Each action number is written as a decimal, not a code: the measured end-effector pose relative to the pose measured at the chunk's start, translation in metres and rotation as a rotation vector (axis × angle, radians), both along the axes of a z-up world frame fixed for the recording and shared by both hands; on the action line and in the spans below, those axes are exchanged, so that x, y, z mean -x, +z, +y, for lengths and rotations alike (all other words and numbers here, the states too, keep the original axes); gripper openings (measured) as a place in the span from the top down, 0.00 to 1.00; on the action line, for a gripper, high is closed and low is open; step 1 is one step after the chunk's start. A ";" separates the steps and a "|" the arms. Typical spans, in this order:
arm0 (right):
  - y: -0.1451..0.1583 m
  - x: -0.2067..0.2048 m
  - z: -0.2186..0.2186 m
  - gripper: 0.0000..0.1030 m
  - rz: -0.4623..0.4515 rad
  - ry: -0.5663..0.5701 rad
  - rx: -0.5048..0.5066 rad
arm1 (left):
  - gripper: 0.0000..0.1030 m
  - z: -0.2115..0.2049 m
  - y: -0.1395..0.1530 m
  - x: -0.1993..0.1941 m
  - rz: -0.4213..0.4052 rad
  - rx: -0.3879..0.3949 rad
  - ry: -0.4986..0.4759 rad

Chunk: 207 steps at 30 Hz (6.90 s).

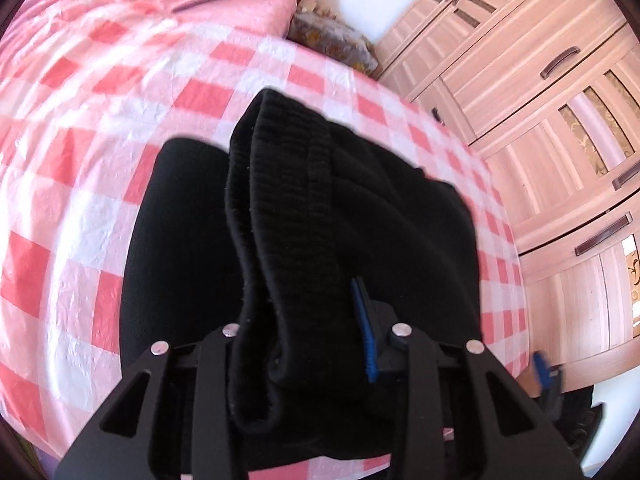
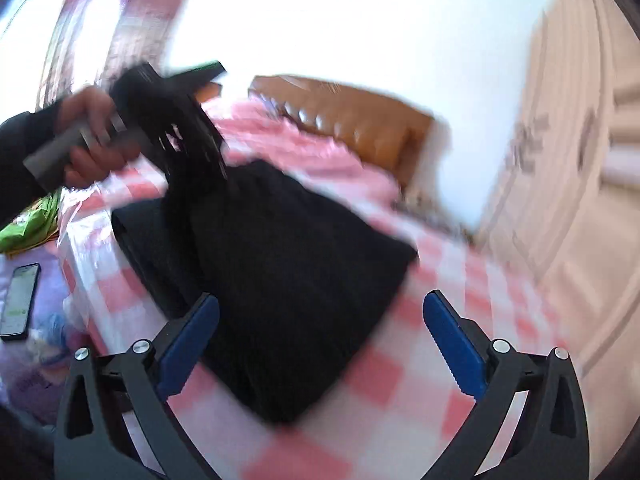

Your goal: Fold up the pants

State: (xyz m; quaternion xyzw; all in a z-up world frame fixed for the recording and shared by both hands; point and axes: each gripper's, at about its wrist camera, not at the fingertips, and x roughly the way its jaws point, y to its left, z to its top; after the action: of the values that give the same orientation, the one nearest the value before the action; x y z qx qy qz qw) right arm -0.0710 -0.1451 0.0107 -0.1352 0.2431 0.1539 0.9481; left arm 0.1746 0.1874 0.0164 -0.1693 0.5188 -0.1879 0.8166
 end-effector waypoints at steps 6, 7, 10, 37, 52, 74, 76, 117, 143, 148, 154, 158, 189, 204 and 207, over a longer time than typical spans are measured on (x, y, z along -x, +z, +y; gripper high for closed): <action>-0.028 0.002 0.034 0.04 -0.006 0.011 0.153 | 0.70 -0.010 0.035 0.002 -0.049 0.044 0.037; -0.037 -0.009 0.041 0.04 0.020 -0.011 0.214 | 0.71 -0.010 0.042 0.005 -0.060 0.058 0.043; -0.042 -0.015 0.039 0.05 0.011 -0.051 0.232 | 0.71 -0.010 0.062 0.014 -0.097 0.096 0.049; -0.039 -0.029 0.017 0.05 0.151 -0.023 0.165 | 0.56 0.105 -0.040 0.078 -0.085 0.310 0.205; 0.033 -0.212 -0.027 0.05 0.482 0.276 -0.619 | 0.07 -0.079 0.049 0.126 -0.534 -0.467 -0.054; 0.035 -0.277 0.096 0.04 0.555 0.248 -0.259 | 0.05 -0.066 -0.023 0.120 -0.422 -0.359 -0.092; 0.015 -0.289 0.127 0.04 0.669 0.323 -0.198 | 0.05 -0.067 -0.023 0.121 -0.423 -0.359 -0.091; -0.008 -0.252 0.047 0.04 0.556 0.225 -0.273 | 0.01 -0.013 0.013 -0.003 -0.281 -0.425 0.091; -0.009 -0.333 0.047 0.05 0.698 0.163 -0.458 | 0.01 0.015 -0.030 -0.011 -0.146 -0.314 0.153; 0.001 -0.316 0.064 0.04 0.675 0.258 -0.403 | 0.01 0.020 -0.031 -0.012 -0.141 -0.276 0.153; 0.003 -0.320 0.042 0.05 0.635 0.127 -0.441 | 0.01 0.021 -0.032 -0.013 -0.132 -0.265 0.162; 0.035 -0.275 0.008 0.04 0.558 0.083 -0.469 | 0.02 0.028 -0.019 0.001 -0.179 -0.237 0.204; -0.042 -0.142 -0.038 0.37 0.770 0.067 -0.706 | 0.30 0.088 -0.062 0.022 0.053 0.204 0.083; -0.003 -0.111 -0.016 0.59 0.494 0.102 -0.510 | 0.58 0.055 0.000 0.059 -0.178 0.013 0.186; 0.004 -0.110 -0.019 0.59 0.462 0.108 -0.497 | 0.59 0.040 0.017 0.060 -0.218 0.003 0.162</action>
State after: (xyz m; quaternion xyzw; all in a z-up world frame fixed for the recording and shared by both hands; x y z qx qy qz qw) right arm 0.0389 -0.1642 0.0144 0.1257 0.3990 0.2851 0.8624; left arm 0.1141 0.2270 0.0337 -0.1907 0.4114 -0.1393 0.8803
